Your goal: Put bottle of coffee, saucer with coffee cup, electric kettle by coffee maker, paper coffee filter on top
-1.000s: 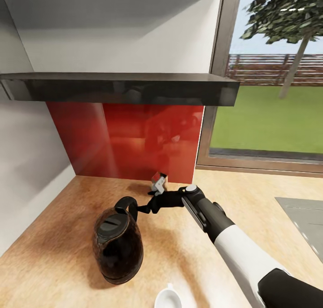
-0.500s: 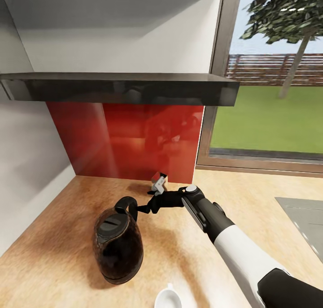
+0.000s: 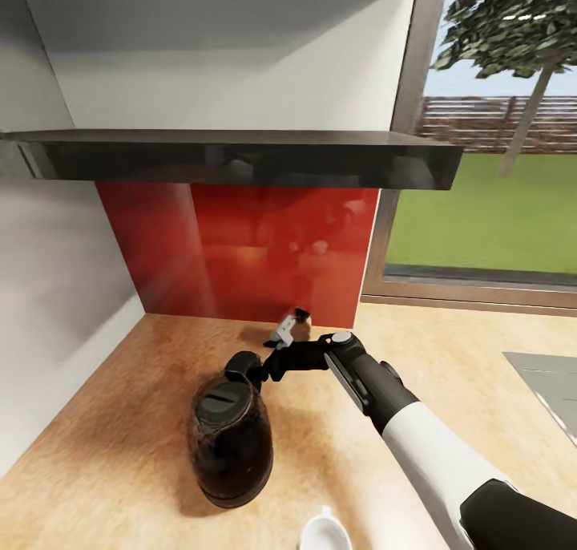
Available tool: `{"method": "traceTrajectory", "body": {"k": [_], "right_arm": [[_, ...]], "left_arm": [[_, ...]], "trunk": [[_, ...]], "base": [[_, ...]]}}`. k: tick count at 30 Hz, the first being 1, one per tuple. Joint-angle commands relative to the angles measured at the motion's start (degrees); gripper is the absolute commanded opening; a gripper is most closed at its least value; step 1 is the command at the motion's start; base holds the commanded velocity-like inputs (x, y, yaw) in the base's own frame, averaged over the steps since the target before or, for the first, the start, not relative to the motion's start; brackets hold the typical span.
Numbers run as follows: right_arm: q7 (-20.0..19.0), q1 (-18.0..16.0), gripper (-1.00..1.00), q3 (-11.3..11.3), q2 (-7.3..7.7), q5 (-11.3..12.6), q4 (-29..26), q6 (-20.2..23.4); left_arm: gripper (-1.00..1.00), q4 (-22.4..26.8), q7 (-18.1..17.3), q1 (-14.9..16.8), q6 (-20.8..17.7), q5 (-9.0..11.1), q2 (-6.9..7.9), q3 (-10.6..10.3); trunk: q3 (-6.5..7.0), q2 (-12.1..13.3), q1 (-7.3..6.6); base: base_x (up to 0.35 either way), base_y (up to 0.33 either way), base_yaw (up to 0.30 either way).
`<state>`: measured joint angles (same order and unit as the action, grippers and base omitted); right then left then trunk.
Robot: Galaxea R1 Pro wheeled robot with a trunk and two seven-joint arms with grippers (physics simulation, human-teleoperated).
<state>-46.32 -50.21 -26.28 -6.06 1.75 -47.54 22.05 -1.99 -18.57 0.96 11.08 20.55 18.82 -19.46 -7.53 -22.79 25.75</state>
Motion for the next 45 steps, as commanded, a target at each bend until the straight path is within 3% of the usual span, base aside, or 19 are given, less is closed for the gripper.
{"method": "traceTrajectory", "body": {"k": [1,45], "right_arm": [[-0.08,-0.06,1.0,0.0,0.0,0.19,-0.02,0.45],[-0.13,-0.06,1.0,0.0,0.0,0.19,0.08,0.37]], "left_arm": [[1.0,-0.21,-0.3,0.1,0.34,0.55,-0.01,-0.47],[1.0,-0.38,-0.24,0.1,0.25,0.55,-0.01,-0.49]], "trunk": [[-0.12,-0.13,0.04],[-0.12,-0.13,0.04]], "base": [[0.0,0.097,0.0],[0.0,0.017,0.0]]}}
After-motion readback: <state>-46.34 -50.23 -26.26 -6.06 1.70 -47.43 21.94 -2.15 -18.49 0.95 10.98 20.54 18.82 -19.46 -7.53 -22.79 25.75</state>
